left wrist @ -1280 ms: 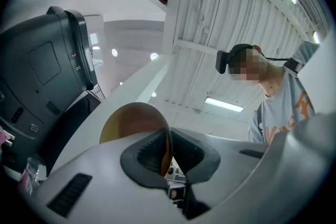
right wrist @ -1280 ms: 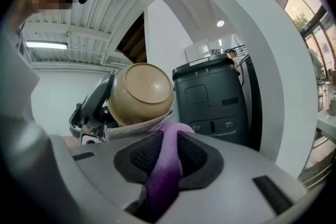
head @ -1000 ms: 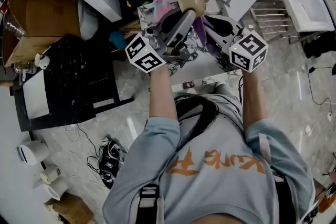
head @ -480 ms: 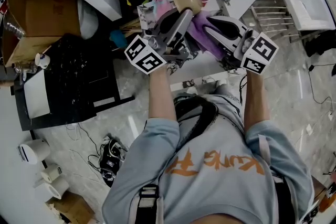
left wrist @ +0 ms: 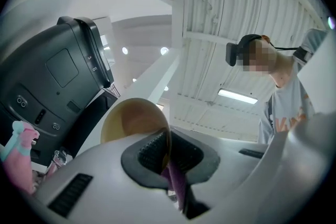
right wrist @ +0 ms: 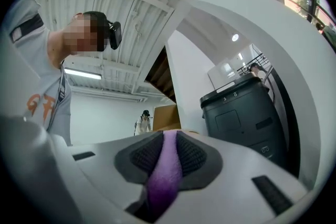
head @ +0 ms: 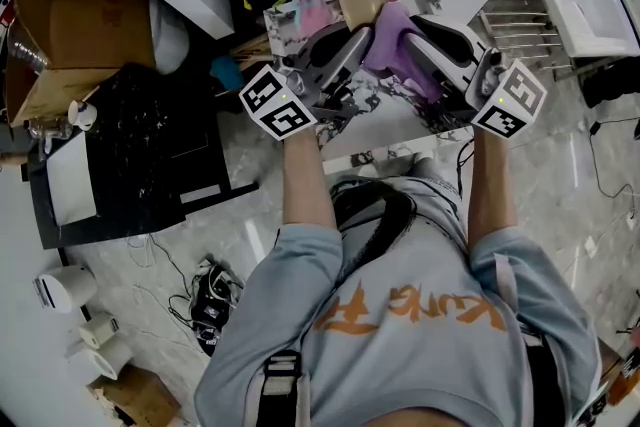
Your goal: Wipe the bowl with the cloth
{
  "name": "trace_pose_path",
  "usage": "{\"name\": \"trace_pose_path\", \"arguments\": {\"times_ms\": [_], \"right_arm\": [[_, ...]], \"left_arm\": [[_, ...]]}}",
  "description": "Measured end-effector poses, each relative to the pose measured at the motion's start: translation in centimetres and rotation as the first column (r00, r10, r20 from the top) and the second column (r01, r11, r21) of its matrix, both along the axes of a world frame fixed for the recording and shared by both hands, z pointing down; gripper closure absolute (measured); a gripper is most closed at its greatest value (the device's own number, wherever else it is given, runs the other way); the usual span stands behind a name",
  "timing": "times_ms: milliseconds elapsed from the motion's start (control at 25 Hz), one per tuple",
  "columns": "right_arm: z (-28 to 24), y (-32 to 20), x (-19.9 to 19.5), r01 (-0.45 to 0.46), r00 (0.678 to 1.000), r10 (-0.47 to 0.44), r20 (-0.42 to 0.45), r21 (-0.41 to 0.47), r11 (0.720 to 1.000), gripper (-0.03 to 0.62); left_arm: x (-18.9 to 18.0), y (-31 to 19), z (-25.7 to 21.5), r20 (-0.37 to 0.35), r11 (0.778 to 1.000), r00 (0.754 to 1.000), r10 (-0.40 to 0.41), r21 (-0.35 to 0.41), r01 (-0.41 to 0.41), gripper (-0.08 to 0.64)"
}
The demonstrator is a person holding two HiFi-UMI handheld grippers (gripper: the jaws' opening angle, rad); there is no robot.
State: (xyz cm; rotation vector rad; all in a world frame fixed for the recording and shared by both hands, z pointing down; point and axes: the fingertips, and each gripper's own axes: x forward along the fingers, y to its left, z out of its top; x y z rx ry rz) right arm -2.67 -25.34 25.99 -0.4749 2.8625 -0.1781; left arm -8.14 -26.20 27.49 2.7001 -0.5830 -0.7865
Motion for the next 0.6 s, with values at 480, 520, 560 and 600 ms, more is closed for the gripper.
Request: {"name": "trace_pose_path", "arguments": {"times_ms": [480,520,560,600], "right_arm": [[-2.0,-3.0,1.3,-0.124,0.989,0.123,0.079,-0.002,0.992,0.499],[-2.0,-3.3,1.5,-0.139,0.987,0.139,0.078,-0.004,0.99,0.499],[-2.0,-3.6,1.7,-0.155,0.985,0.155,0.075,-0.006,0.988,0.499],[-1.9,-3.9,2.0,-0.174,0.982,0.174,0.068,-0.008,0.985,0.499]], "left_arm": [[1.4,2.9,-1.1,0.054,0.976,0.981,0.189,0.101,-0.193,0.528],[1.5,3.0,-1.2,0.055,0.973,0.978,0.201,0.108,-0.206,0.528],[1.6,3.2,-1.3,0.053,0.969,0.976,0.213,0.116,-0.218,0.528],[1.7,3.3,-1.4,0.05,0.966,0.973,0.224,0.123,-0.228,0.528]]}}
